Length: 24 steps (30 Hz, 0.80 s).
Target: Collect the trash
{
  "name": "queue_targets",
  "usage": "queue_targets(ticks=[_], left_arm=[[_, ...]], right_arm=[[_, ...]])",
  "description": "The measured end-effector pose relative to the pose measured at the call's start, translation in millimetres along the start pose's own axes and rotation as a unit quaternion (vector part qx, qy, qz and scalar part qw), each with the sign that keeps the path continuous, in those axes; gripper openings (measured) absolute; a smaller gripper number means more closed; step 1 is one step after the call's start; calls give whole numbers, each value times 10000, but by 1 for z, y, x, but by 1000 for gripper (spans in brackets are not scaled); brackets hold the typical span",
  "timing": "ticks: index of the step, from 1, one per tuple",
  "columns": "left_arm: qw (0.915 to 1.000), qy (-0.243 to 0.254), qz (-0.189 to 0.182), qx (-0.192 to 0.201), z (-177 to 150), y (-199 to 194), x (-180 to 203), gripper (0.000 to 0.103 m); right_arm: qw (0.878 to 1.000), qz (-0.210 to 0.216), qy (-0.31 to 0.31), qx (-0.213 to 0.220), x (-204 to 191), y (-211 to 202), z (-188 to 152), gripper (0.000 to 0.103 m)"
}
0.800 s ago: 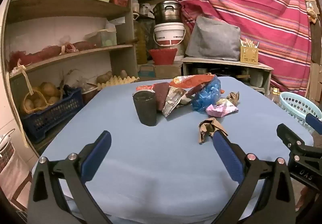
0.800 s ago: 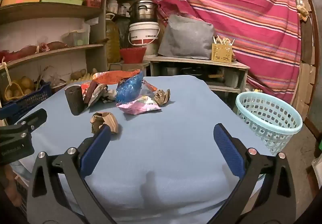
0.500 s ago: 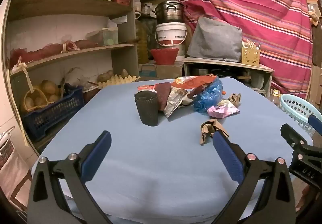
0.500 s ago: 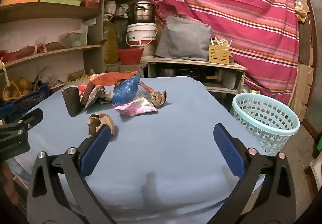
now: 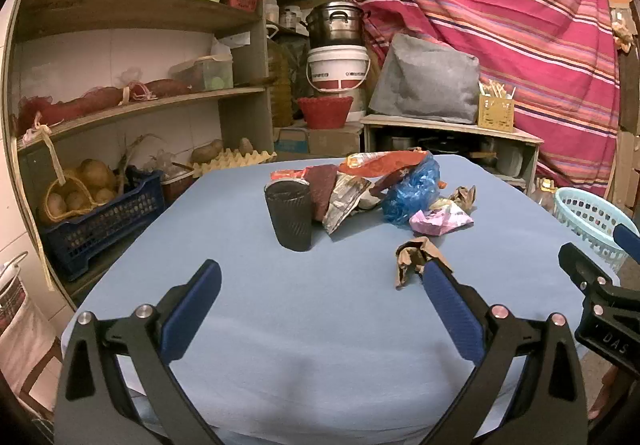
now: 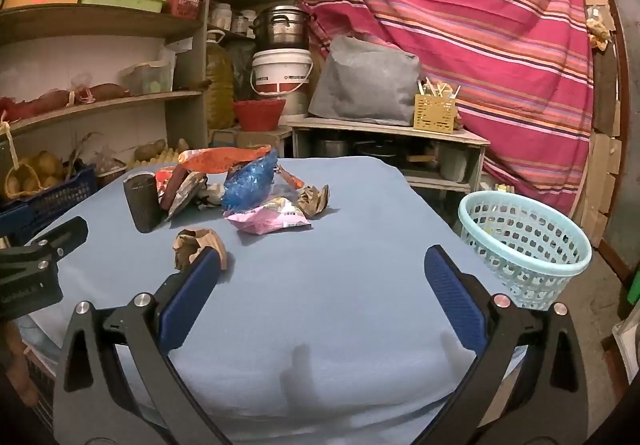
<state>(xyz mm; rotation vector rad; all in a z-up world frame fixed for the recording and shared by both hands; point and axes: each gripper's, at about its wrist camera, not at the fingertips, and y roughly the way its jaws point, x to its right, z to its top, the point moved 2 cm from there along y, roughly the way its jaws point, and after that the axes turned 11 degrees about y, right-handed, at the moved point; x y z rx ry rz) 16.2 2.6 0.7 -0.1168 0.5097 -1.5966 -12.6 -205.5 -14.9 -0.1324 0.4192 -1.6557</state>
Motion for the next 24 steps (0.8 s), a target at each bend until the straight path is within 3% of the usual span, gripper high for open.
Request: queue_targets(ticks=[24], left_arm=[[10000, -6, 20, 37, 2, 1, 4, 99]], right_arm=[[10000, 8, 17, 42, 3, -6, 2, 99]])
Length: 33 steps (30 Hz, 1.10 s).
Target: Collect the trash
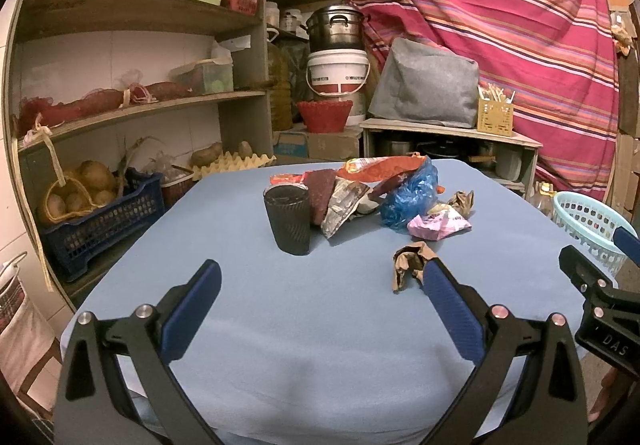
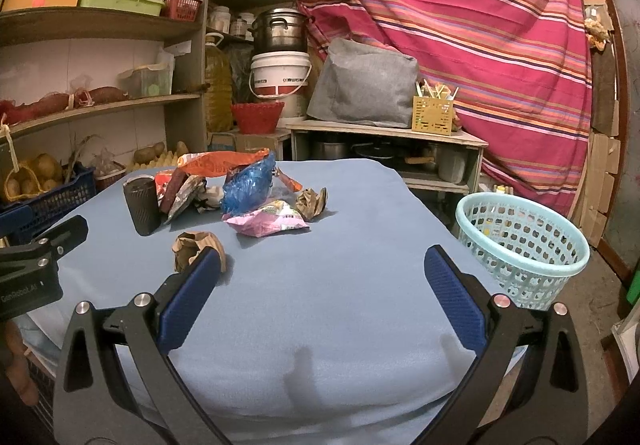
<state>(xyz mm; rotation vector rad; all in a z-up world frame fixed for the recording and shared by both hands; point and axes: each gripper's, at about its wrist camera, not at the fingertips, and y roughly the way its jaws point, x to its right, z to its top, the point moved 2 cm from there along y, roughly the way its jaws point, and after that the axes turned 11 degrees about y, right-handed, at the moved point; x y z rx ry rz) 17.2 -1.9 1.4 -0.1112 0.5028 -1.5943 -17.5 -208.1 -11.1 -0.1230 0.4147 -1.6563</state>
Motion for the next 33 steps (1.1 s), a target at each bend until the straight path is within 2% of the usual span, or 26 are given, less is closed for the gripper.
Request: queue_targets(ticks=[16, 23, 31, 33], left_arm=[[10000, 0, 5, 55, 15, 2, 5, 99], [10000, -1, 1, 59, 8, -1, 3, 99], [10000, 0, -6, 58, 23, 6, 11, 99], [10000, -7, 5, 65, 7, -1, 3, 99]], right_arm=[[10000, -20, -9, 20, 0, -1, 2, 99], [10000, -13, 1, 19, 0, -1, 1, 99], [10000, -21, -8, 24, 0, -1, 1, 99], [10000, -14, -4, 17, 0, -1, 1, 99]])
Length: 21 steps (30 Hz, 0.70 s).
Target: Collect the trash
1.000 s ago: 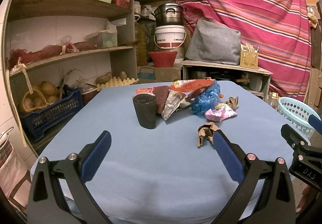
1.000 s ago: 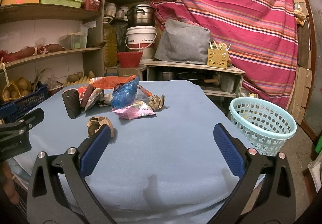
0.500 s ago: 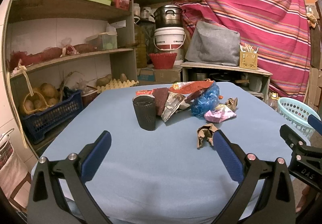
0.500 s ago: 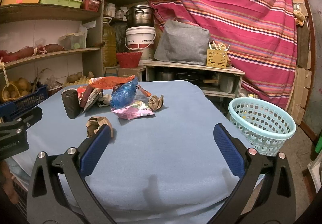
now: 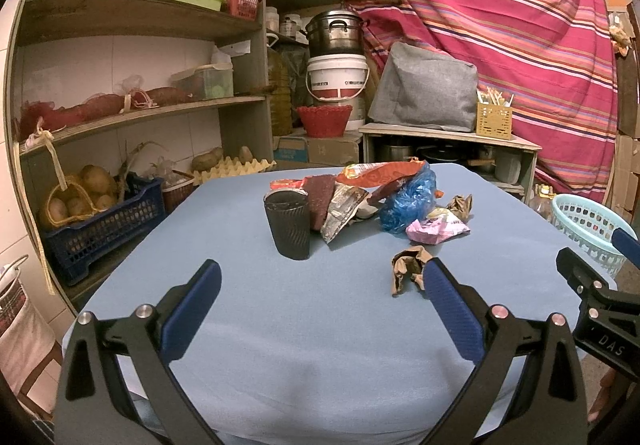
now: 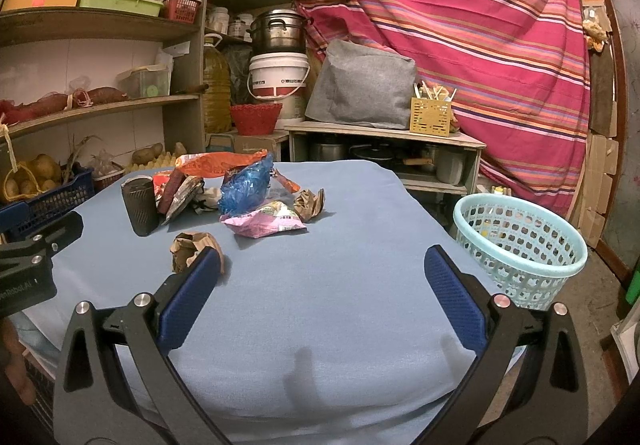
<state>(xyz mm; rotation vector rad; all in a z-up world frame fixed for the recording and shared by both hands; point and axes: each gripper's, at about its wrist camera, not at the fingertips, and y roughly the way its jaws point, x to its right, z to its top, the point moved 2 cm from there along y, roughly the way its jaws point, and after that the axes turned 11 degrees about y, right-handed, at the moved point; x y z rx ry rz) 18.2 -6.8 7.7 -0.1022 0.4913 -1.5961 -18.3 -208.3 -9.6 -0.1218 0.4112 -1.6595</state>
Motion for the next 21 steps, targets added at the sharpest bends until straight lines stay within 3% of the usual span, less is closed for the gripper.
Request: queue_targets(ticks=[21], left_arm=[[10000, 2, -35, -38, 1, 1, -4, 99]], right_arm=[[10000, -6, -6, 4, 0, 0, -1, 99]])
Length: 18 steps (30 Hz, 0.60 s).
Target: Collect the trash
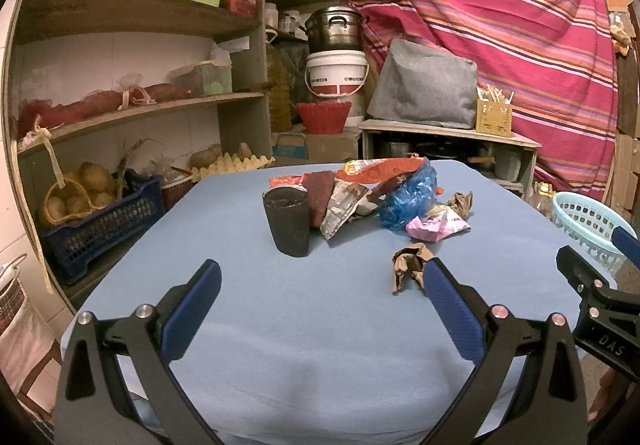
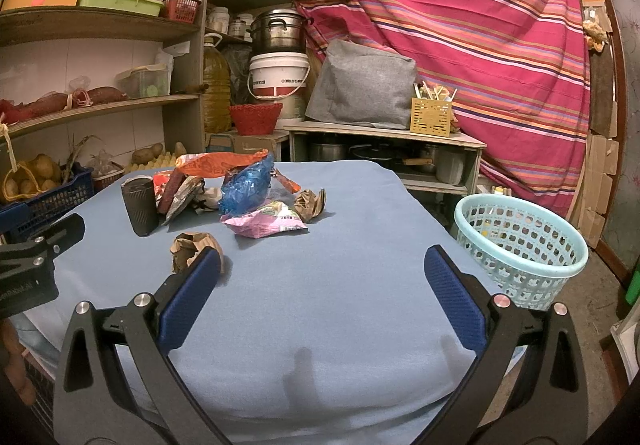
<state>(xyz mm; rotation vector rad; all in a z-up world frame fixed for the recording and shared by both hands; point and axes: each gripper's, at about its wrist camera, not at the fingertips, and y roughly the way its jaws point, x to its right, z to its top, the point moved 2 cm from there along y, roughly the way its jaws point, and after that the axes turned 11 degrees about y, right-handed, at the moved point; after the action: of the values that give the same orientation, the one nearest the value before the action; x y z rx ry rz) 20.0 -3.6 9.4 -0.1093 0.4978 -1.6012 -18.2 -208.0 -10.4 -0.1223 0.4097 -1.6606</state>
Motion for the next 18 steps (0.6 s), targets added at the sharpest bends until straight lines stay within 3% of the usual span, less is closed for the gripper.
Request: queue_targets(ticks=[9, 18], left_arm=[[9997, -213, 53, -77, 15, 20, -17, 99], [9991, -302, 165, -262, 45, 71, -42, 99]], right_arm=[[10000, 5, 10, 95, 1, 2, 13, 99], [9999, 112, -22, 56, -9, 43, 55, 99]])
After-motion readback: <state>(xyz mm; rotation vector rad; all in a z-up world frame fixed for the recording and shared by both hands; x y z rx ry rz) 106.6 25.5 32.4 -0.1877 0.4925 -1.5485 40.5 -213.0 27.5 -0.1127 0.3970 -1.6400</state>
